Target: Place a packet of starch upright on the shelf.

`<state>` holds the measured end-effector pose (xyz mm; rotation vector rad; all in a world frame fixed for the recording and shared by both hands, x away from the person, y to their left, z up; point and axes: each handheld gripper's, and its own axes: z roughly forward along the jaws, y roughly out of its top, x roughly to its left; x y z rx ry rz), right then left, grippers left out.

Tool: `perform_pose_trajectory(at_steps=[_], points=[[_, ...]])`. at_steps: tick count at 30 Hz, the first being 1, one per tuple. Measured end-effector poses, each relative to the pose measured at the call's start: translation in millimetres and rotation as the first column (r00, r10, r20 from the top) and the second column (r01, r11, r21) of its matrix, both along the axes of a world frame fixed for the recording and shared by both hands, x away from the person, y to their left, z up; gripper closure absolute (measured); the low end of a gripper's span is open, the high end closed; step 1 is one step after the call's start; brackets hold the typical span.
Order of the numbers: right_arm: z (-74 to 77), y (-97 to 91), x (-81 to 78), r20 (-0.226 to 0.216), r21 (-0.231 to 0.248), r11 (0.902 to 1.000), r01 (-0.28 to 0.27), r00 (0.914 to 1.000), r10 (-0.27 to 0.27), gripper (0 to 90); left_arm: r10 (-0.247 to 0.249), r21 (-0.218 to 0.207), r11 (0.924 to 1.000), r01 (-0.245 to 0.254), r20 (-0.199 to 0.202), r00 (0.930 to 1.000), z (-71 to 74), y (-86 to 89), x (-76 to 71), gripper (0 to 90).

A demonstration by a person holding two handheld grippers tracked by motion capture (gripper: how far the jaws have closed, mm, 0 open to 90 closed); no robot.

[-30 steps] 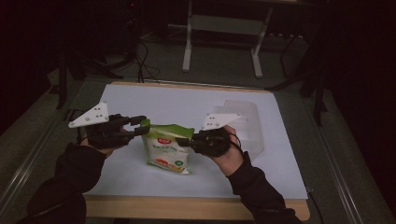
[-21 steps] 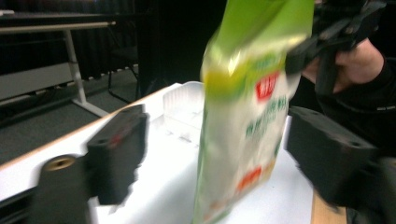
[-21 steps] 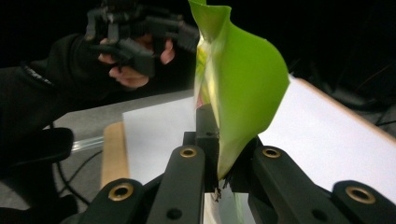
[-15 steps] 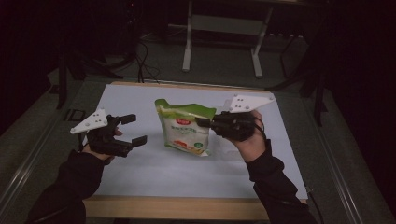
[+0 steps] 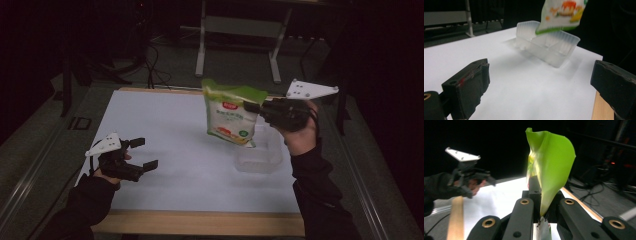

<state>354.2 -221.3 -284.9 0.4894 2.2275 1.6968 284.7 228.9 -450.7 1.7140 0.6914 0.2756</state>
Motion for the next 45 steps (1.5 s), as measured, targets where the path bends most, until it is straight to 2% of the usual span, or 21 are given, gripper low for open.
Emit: perform_pose_trajectory(at_steps=[3,5,11,15,20,25,28,34,38,45], points=[[3.3,-21.1,7.2,0.007,-0.002,0.9989,0.047,0.9989,-0.047,86.1,0.018,0.015,0.9997,-0.017,-0.008,0.9998,-7.3,0.5,-2.9,1.2],[2.7,-31.2,10.7,0.006,0.002,0.9978,0.066,0.9978,-0.066,86.1,0.04,0.026,0.9989,-0.04,0.005,0.9992,-11.2,0.4,-4.5,0.0],[-7.1,-57.9,22.1,-0.019,0.011,0.9931,0.116,0.993,-0.116,86.1,0.015,-0.016,0.9997,-0.015,-0.029,0.9995,-22.3,1.3,-5.0,0.0],[-19.1,-68.3,31.2,-0.048,0.001,0.9903,0.139,0.9892,-0.139,86.1,0.009,-0.018,0.9998,-0.01,-0.045,0.9989,-28.9,1.1,-5.4,0.0],[-37.0,-72.7,44.1,-0.089,-0.011,0.9884,0.151,0.9845,-0.152,86.1,0.022,-0.038,0.999,-0.024,-0.047,0.9986,-32.7,3.5,-4.8,0.0],[-50.1,-70.8,58.4,-0.104,-0.032,0.9892,0.143,0.9839,-0.145,86.1,0.034,-0.039,0.9986,-0.036,-0.048,0.9983,-33.8,6.2,-3.5,0.0],[-56.8,-70.1,66.1,-0.103,-0.029,0.9914,0.127,0.9862,-0.13,86.0,0.035,-0.041,0.9985,-0.037,-0.05,0.9981,-35.1,7.3,-3.3,0.0],[-72.2,-74.4,78.9,-0.132,-0.015,0.99,0.141,0.9812,-0.141,86.0,0.033,-0.051,0.9981,-0.035,-0.052,0.9981,-36.8,9.2,-2.8,0.0],[-82.5,-79.2,83.9,-0.143,-0.014,0.987,0.16,0.9767,-0.16,85.9,0.031,-0.051,0.9981,-0.034,-0.052,0.9982,-36.7,9.2,-3.0,0.0],[-96.1,-82.4,85.4,-0.131,-0.006,0.9879,0.155,0.9792,-0.155,85.5,0.029,-0.048,0.9983,-0.032,-0.056,0.998,-38.0,8.8,-2.5,0.0]])
